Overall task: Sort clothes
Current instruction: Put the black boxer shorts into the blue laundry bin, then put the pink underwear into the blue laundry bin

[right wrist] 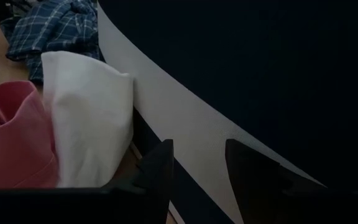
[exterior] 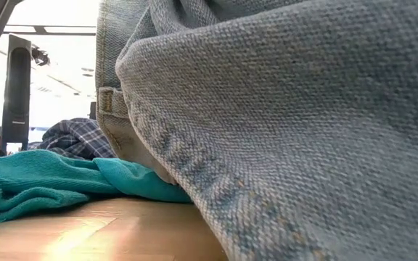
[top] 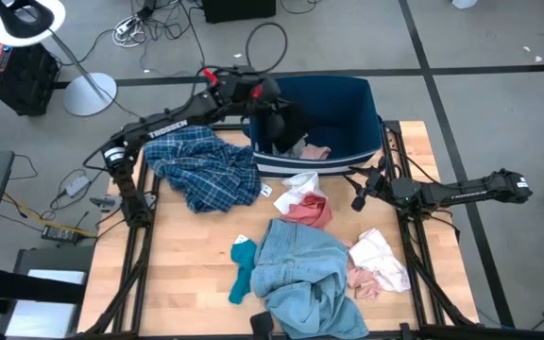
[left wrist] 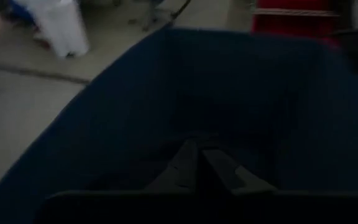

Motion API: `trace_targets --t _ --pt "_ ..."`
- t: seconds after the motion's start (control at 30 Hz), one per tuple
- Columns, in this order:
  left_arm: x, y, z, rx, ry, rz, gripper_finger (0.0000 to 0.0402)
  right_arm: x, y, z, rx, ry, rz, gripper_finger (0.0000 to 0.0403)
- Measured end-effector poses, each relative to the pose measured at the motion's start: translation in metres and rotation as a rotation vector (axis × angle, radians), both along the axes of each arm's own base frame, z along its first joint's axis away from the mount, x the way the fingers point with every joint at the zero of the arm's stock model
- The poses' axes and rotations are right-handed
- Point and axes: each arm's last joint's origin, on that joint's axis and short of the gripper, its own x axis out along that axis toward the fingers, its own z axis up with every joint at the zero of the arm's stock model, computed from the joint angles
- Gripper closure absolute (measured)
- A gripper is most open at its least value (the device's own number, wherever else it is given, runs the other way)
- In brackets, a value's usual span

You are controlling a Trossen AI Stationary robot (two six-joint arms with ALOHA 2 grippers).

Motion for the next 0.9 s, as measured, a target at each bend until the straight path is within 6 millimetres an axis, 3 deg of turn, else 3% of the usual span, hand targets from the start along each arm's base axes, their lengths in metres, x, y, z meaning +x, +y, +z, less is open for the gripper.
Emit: trace_targets --t 0.27,0.67,0.9 --pt "-0.002 0.002 -0.004 -0.101 -0.002 0.079 0.0380 0.000 0.000 0.000 0.000 -0.001 0.000 0.0255" --pt "-0.010 -0.005 0.005 -0.143 -0.010 0.073 0.0267 0.000 0.000 0.000 0.000 0.000 0.000 0.0255" --pt "-0.011 -0.006 0.008 -0.239 -0.069 0.123 0.0251 0.000 0.000 0.000 0.000 0.000 0.000 0.0255"
